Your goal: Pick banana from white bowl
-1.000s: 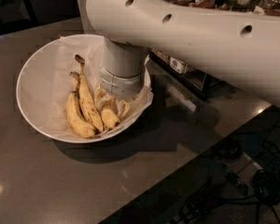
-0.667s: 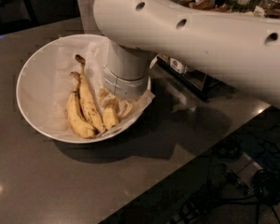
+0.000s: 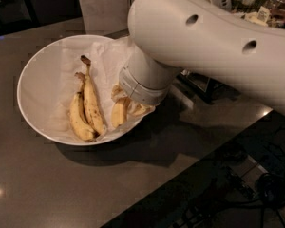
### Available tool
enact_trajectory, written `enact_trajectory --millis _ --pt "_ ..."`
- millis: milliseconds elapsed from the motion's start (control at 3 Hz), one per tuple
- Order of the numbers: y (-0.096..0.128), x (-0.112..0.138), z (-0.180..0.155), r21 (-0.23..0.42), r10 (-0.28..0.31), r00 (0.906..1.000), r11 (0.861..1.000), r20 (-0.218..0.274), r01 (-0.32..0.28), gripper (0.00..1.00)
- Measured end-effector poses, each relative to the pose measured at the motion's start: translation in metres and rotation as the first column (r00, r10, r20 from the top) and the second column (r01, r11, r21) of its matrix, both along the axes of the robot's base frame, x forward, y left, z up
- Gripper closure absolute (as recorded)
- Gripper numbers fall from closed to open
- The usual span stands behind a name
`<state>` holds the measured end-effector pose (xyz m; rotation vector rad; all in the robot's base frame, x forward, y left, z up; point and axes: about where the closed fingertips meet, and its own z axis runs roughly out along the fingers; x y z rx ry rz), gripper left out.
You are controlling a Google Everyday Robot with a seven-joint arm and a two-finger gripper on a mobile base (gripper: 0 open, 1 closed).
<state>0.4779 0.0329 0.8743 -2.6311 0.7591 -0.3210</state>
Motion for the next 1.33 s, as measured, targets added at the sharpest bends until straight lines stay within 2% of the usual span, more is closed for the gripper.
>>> enact_trajectory --millis 333,667,1000,1333 --pt "-0.005 -0.003 0.015 0.067 -0.024 0.9967 0.998 0.077 0.019 1.00" --pt "-0.006 -0.012 0.041 0.124 -0.036 0.9813 0.992 0.189 0.012 1.00" --pt "0.000 -0.035 0.080 0.161 -0.036 0.9345 0.987 0.354 -0.023 1.00" --pt "0.007 -0.067 0.123 0.187 -0.033 0.8546 0.979 0.518 -0.076 1.00"
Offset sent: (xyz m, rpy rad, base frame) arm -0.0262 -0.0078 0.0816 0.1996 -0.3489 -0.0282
